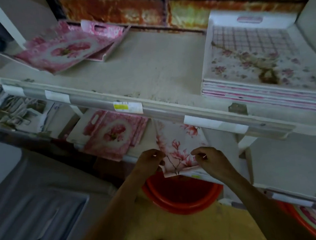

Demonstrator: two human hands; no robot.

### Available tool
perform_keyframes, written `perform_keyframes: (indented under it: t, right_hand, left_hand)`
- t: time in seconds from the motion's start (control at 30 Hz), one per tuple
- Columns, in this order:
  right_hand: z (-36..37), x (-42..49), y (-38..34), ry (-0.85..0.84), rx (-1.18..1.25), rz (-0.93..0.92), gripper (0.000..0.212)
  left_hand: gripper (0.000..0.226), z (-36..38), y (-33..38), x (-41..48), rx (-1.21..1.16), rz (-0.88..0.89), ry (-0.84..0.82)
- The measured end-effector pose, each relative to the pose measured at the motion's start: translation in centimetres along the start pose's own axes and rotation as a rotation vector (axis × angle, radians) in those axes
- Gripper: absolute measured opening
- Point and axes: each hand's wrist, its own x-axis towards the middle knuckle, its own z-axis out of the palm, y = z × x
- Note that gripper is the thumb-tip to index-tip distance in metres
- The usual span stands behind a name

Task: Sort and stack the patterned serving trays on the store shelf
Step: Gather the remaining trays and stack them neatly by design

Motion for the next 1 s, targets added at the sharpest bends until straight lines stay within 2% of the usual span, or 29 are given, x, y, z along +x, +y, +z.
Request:
perform_keyframes:
  t: [0.2, 0.4, 0.6, 0.73, 0.83, 0.9, 1.0]
  right_hand:
    - [1.5, 0.9, 4.0, -0.078, -0.022, 0.008, 0.023]
    - [2.9, 2.9, 8.2, -0.063, -0.052, 0.015, 0.026]
    - [5.5, 7.6, 13.5, -0.001, -0.063, 0.012, 0.026]
    - [7.4, 11.3, 17.0, 0.057, -0.112, -0.005, 0.027]
    - [8.2, 14.3, 19.9, 0.107, -0.189, -0.024, 0.027]
    - [8.6, 16.4, 22.2, 0.149, -0.256, -0.033, 0.021]
    - [9.2, 18.5, 25.2, 0.238, -0.327, -0.011, 0.006]
  left_hand:
    - [0.016, 2.9, -2.9, 2.3, 0.08, -0.06, 0.062]
    - [0.012, 5.0, -5.7, 5.7, 0.071, -0.044, 0.09]
    - [0.018, 5.7, -9.9, 12.1, 0.119, 0.085, 0.168]
    - [0.008, 5.8, -12.9, 16.8, 0.236, 0.184, 0.265]
    - [0.009, 6.1, -15.2, 20.8, 0.282, 0.33, 0.349]
    - [0.015, 6.7, -16.7, 23.6, 0.316, 0.42, 0.423]
    - [0.024, 7.6, -17.3, 26.1, 0.378, 0.434, 0.547]
